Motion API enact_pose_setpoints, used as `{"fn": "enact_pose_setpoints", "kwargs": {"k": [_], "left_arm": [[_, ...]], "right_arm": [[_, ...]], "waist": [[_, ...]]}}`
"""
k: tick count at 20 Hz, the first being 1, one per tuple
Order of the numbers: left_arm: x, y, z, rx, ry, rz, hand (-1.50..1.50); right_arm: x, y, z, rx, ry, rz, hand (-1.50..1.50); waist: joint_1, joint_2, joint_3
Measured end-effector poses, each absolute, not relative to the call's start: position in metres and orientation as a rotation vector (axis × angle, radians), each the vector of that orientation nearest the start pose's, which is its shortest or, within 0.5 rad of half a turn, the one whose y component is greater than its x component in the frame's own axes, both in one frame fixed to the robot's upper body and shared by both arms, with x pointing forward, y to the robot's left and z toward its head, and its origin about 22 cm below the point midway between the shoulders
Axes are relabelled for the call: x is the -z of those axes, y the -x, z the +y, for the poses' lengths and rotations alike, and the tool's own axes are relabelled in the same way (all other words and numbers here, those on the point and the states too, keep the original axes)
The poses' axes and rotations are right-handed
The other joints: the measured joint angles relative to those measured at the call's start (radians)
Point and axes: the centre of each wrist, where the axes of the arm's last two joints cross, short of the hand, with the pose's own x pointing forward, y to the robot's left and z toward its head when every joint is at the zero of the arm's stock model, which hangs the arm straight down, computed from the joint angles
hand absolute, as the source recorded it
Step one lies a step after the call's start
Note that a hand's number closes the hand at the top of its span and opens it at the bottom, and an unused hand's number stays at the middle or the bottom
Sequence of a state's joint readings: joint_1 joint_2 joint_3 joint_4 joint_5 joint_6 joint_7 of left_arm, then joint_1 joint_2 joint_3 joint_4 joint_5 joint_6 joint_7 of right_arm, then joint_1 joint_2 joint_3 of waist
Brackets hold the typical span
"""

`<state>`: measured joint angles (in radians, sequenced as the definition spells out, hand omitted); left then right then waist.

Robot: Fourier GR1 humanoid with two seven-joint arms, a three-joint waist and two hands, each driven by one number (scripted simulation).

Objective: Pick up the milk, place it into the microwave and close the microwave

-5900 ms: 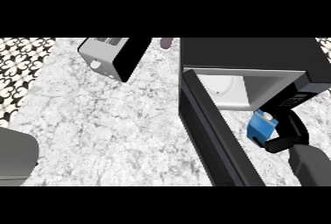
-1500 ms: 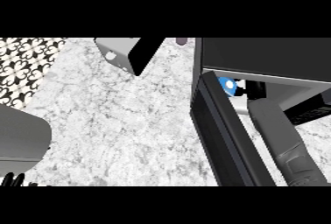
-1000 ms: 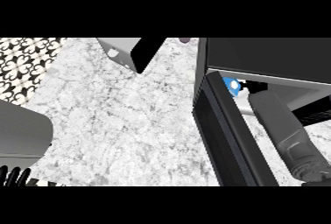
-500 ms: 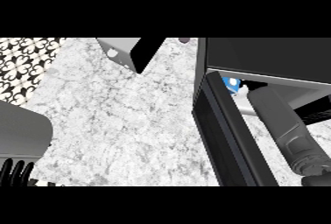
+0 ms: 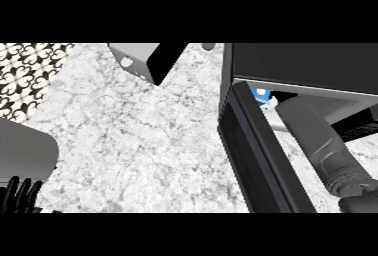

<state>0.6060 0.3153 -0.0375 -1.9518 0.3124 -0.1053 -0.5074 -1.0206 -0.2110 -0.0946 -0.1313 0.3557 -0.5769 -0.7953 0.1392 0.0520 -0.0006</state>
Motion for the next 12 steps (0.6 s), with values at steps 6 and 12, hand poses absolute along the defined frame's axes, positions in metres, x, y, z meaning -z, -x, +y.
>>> {"fn": "enact_pose_setpoints", "kwargs": {"k": [6, 12], "left_arm": [[-0.013, -0.094, 0.309, -0.02, 0.009, -1.875, -1.5], [-0.009, -0.097, 0.309, -0.026, -0.001, -1.884, -1.5]], "right_arm": [[-0.007, -0.426, -0.214, -0.616, 0.721, -1.95, -1.5], [0.001, -0.422, -0.209, -0.603, 0.689, -1.949, -1.5]], "waist": [[-0.006, 0.002, 0.003], [-0.017, 0.0, 0.003]]}}
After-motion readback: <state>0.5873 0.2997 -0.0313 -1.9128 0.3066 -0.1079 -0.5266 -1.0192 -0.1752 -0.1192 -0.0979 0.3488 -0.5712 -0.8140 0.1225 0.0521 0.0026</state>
